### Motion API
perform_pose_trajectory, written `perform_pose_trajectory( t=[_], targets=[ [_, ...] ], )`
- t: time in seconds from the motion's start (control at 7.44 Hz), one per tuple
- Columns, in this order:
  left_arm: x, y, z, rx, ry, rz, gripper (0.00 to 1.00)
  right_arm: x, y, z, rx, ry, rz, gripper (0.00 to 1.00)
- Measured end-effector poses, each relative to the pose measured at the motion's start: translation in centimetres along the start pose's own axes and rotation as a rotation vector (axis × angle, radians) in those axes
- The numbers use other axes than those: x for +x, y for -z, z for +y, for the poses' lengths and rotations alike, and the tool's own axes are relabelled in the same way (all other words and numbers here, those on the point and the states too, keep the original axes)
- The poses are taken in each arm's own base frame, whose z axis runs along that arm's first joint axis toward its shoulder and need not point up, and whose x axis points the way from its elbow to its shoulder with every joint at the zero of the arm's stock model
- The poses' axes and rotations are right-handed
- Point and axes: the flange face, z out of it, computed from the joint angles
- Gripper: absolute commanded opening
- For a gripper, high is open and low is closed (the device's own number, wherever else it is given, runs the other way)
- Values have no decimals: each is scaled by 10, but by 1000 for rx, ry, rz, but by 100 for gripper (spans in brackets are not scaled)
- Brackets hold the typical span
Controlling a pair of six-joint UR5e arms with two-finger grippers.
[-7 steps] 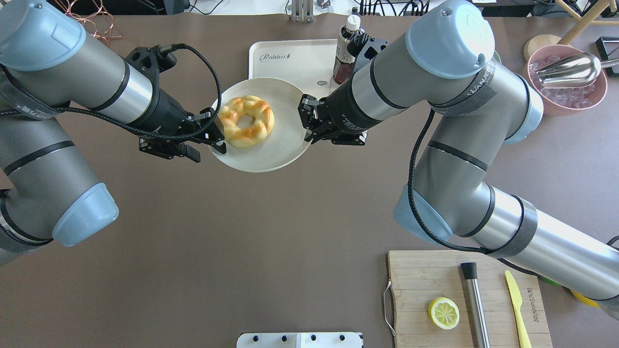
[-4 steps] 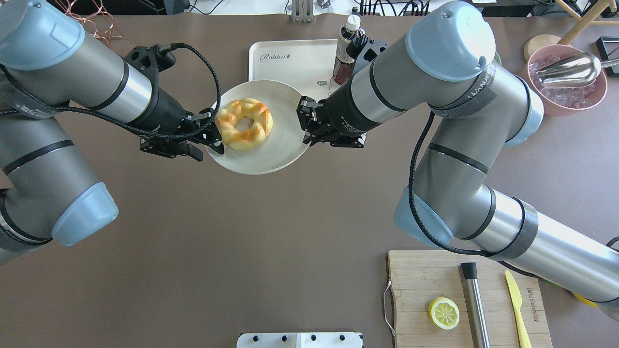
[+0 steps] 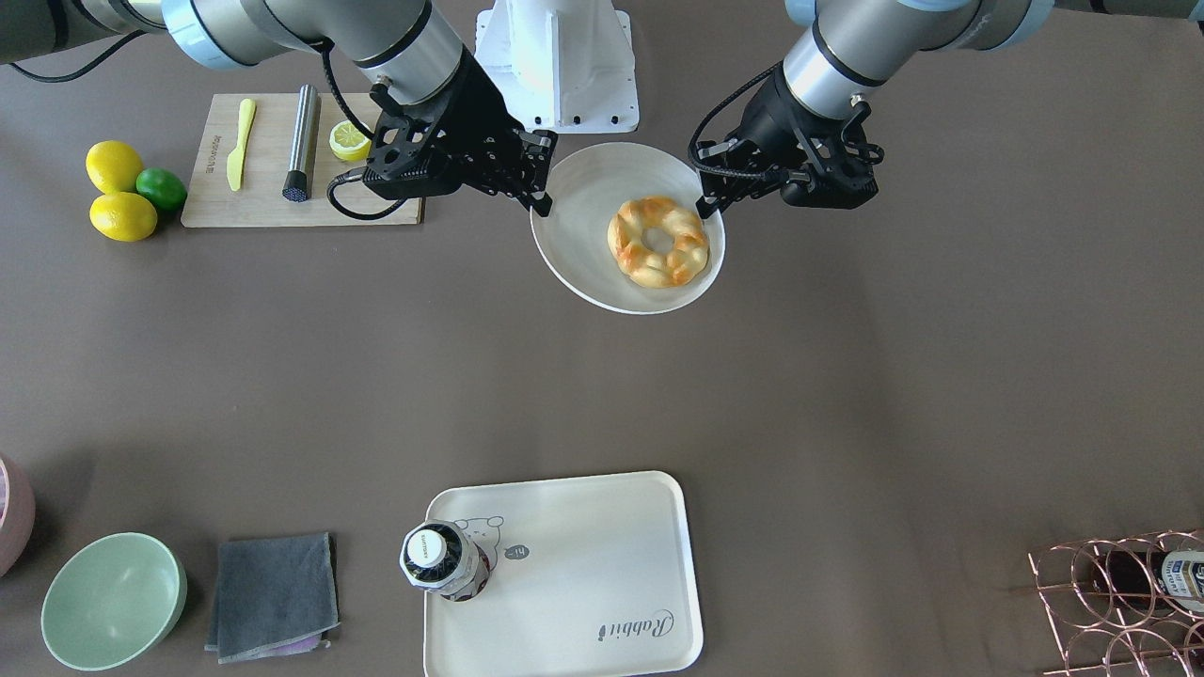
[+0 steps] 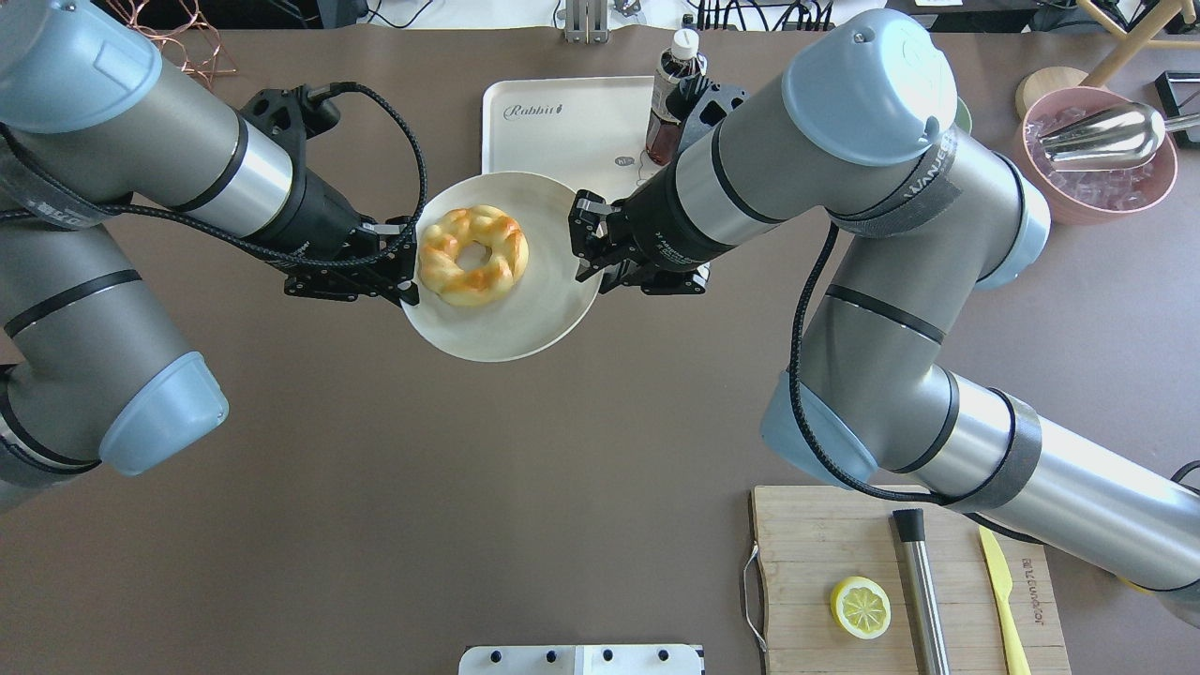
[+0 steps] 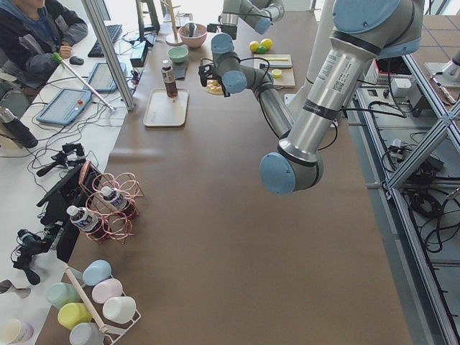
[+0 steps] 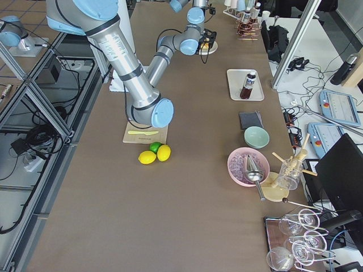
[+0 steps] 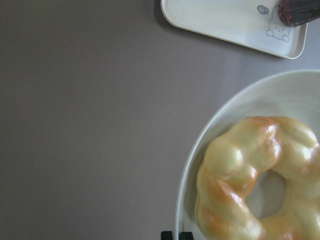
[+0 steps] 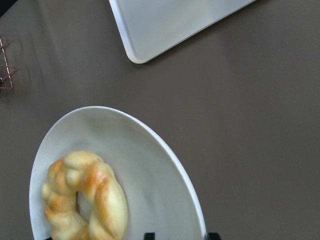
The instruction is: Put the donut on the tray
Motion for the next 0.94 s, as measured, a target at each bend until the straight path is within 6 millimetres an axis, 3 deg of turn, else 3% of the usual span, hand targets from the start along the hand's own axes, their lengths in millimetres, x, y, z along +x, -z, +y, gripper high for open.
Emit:
perform_pose_trajectory(
  t=[0.27,0.4,0.54,0.94],
  targets=[
    [0,-6,-9,6,2,-7,0,-2,6,2,7,5,-12,100],
    [1,-12,-24,19,3,-2,0,-1,12,0,12,6,-17,100],
    [-1,-22,-47,39,3,13,0,8,18,-5,21,-2,-11,100],
    [15,-66,-140,88,73,26,0,75,39,-19,51,-39,35,100]
  ],
)
